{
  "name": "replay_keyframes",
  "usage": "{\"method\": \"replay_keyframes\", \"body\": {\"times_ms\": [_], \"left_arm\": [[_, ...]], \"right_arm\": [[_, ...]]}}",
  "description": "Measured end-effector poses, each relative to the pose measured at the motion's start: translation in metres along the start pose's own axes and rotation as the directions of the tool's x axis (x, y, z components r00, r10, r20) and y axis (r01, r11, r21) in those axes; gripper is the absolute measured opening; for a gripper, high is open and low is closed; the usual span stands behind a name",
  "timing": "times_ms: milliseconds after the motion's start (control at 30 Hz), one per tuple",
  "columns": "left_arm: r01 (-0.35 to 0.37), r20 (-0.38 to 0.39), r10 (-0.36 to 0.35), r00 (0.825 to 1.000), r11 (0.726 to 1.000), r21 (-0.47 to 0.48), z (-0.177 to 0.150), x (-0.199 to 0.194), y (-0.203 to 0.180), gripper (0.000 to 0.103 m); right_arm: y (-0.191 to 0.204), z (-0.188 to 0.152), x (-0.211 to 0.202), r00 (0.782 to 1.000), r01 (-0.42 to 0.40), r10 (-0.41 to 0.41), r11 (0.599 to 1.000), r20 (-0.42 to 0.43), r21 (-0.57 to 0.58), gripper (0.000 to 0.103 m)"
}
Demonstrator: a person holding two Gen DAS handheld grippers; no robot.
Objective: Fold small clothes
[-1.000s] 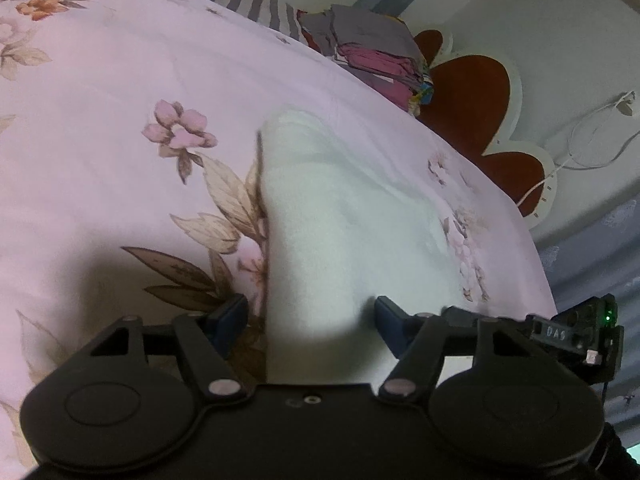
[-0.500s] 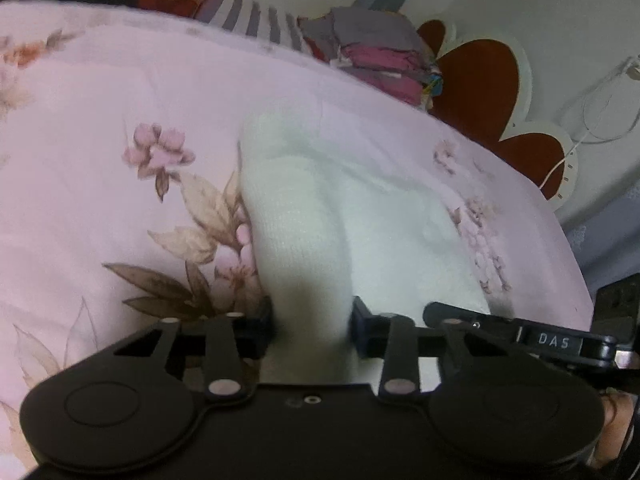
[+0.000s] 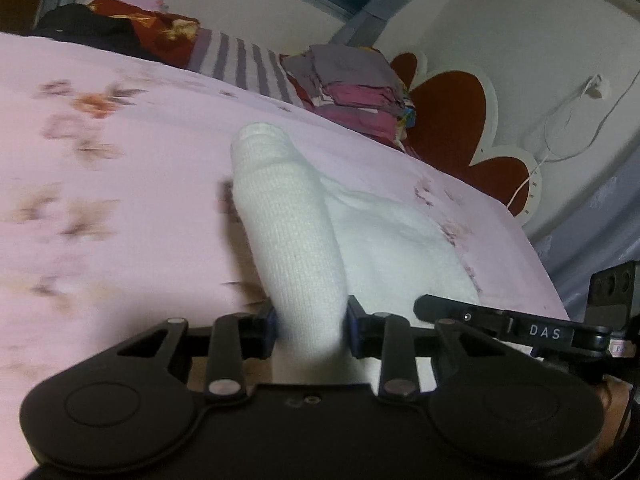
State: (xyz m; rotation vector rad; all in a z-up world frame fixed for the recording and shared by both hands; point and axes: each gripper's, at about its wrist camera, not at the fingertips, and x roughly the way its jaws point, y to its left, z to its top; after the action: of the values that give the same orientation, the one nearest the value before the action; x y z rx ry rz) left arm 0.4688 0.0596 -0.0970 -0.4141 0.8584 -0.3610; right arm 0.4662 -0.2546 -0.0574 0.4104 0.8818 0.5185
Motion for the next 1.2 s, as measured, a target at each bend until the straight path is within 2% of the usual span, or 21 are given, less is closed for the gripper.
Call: {"method": "replay_keyframes", "body": {"times_ms": [300,433,567,633,667,700,867,900,933,1000,1067,1100,1133,1200], "left_arm": [[-0.082,0.001,0.082,0.997,0.997,-0.001,0.007,-0.098,0.115,0.032],[-0.072,0.002,0.072,0.997,0.997,-0.008,0.015,-0.117,0.155,0.032],[-0.055,-0.014,0.055,0.998,0.998,-0.004,0.017,-0.108,0.186,0.034],[-0.094,-0.052,0.094,0.994,0.996,-0.008,0.012,-0.091,0.201,0.053],[-0.092,-0.054,0.091,0.994,0.996,-0.019,0.008,-0.087,0.206,0.06],[-0.075,-0.036,0.074,0.997,0.997,-0.031,0.006,-0.086,0.209,0.06],[-0.072,-0.032,0.072,0.997,0.997,0.004,0.005,-0.094,0.206,0.062],[-0.092,-0.02,0.092,0.996,0.996,0.017,0.005,-0.101,0.203,0.063],[-0.104,0.006,0.104,0.995,0.994,0.025,0.006,-0.11,0.2,0.062],[-0.117,0.103,0.11,0.989,0.991,0.07,0.013,-0.131,0.194,0.049],[-0.09,0.147,0.073,0.986,0.99,0.113,0.025,-0.134,0.186,0.039],[-0.084,0.147,0.063,0.987,0.986,0.147,0.033,-0.129,0.18,0.036],[-0.094,0.134,0.07,0.989,0.978,0.185,0.04,-0.118,0.174,0.035],[-0.081,0.096,0.061,0.993,0.973,0.216,0.047,-0.096,0.17,0.032]], "right_arm": [[0.14,-0.04,0.086,0.998,-0.055,0.054,0.998,-0.035,-0.039,0.028],[0.179,-0.052,0.126,0.997,-0.077,0.076,0.997,-0.033,-0.011,0.028],[0.2,-0.058,0.153,0.998,-0.053,0.052,0.999,-0.022,-0.006,0.028],[0.202,-0.061,0.167,0.999,-0.009,0.009,1.0,-0.033,-0.001,0.028],[0.198,-0.064,0.175,0.998,0.025,-0.024,1.0,-0.058,0.012,0.028],[0.191,-0.069,0.184,0.995,0.045,-0.042,0.998,-0.088,0.036,0.028],[0.182,-0.073,0.185,0.997,0.042,-0.037,0.997,-0.072,0.068,0.032],[0.181,-0.072,0.185,0.996,0.048,-0.043,0.996,-0.072,0.069,0.041],[0.181,-0.071,0.181,0.995,0.074,-0.07,0.995,-0.064,0.064,0.05],[0.188,-0.067,0.164,0.993,0.12,-0.12,0.993,0.002,0.021,0.051],[0.198,-0.062,0.145,0.983,0.157,-0.152,0.987,0.108,-0.043,0.05],[0.203,-0.058,0.144,0.979,0.163,-0.152,0.984,0.133,-0.07,0.045],[0.211,-0.052,0.146,0.978,0.161,-0.145,0.982,0.15,-0.103,0.032],[0.222,-0.04,0.162,0.982,0.157,-0.139,0.976,0.127,-0.151,0.028]]}}
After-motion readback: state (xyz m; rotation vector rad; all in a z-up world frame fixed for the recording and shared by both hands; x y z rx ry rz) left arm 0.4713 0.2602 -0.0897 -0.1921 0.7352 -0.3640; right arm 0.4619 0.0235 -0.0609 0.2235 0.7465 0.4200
